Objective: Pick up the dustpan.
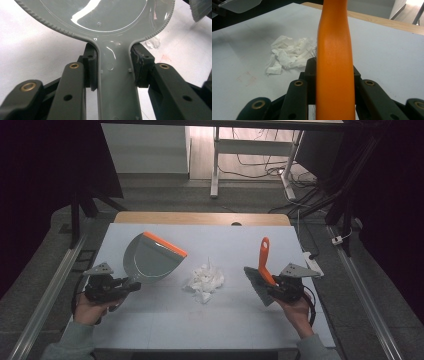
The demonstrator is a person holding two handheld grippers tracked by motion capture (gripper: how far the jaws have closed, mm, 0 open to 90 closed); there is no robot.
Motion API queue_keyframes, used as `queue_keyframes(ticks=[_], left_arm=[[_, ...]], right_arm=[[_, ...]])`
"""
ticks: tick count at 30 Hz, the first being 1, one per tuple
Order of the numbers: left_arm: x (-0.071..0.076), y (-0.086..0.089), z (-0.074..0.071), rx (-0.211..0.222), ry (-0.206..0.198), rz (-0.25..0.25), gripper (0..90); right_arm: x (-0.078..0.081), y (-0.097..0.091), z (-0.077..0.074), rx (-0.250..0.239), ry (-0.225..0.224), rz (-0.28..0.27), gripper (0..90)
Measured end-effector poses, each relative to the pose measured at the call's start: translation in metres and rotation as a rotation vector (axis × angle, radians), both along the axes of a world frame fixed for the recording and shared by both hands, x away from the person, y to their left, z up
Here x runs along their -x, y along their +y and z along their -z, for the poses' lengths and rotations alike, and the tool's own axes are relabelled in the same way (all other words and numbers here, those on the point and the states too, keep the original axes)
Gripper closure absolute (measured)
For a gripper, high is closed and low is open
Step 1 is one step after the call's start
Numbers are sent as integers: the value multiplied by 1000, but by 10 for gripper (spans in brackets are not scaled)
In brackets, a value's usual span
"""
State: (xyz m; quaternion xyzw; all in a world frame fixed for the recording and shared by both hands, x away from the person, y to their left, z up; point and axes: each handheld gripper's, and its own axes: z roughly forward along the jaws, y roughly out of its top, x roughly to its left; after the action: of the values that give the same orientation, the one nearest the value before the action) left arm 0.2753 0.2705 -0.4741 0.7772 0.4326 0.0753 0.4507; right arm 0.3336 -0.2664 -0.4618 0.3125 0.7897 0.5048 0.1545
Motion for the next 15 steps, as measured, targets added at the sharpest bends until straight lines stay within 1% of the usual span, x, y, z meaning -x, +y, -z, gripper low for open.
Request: queue_keyframes(ticks=[3, 7, 12, 15], left_arm=[[2, -3, -2, -10, -5, 24, 615], [9, -9, -5, -48, -19, 58, 615], [15, -14, -12, -74, -43, 131, 615], [17, -16, -13, -82, -38, 151, 614]], right_arm=[[-1, 2, 1, 5, 2, -1, 707], [-4, 6, 3, 9, 8, -3, 706], [-4, 9, 1, 2, -1, -8, 706], [-7, 11, -1, -2, -4, -5, 706]])
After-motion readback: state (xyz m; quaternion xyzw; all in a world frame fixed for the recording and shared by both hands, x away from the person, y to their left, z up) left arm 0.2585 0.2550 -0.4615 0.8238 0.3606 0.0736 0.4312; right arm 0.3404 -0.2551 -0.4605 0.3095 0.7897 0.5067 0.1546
